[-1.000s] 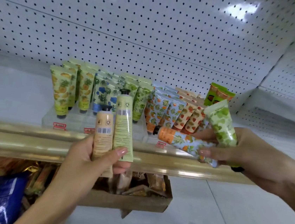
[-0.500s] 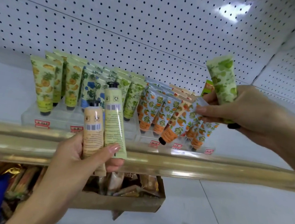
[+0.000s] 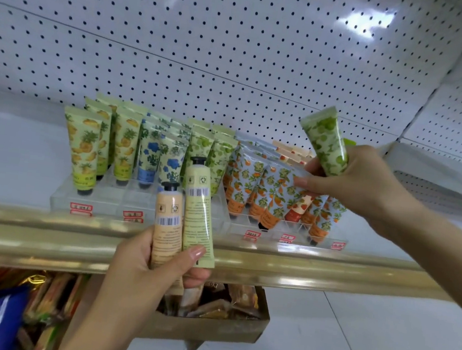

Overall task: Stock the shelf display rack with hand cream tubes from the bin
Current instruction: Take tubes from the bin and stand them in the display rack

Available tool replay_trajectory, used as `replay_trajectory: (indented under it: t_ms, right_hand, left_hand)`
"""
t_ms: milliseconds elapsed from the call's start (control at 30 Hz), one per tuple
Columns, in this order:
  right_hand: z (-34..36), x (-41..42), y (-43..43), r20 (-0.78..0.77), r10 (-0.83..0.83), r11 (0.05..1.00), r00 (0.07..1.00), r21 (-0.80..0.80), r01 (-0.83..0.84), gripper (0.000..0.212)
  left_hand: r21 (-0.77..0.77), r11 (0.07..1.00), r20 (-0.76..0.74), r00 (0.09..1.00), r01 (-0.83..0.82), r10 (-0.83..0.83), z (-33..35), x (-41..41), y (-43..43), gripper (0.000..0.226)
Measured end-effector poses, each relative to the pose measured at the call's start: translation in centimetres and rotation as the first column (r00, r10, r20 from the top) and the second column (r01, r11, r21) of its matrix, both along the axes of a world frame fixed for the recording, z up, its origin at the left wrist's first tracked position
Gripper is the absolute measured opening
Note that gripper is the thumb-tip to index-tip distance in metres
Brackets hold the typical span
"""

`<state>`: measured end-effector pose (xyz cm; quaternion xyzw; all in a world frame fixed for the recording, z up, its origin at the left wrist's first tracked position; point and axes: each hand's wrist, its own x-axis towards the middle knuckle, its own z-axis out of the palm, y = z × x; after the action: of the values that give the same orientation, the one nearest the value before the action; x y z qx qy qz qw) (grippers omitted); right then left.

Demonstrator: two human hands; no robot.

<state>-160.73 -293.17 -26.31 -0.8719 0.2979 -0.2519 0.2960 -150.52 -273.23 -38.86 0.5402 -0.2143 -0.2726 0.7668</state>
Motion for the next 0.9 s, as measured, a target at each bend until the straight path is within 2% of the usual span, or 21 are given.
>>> replay_trajectory:
  t_ms: [900]
  right_hand:
    - [-1.2,0.7,-0.7,-0.003,0.075,0.997,0.997,0.037,-0.075,0.016]
  left_hand:
    - [-0.024,1.0,0.002,1.0,0.005,-0.005,-0.1,0.2,0.3,0.018]
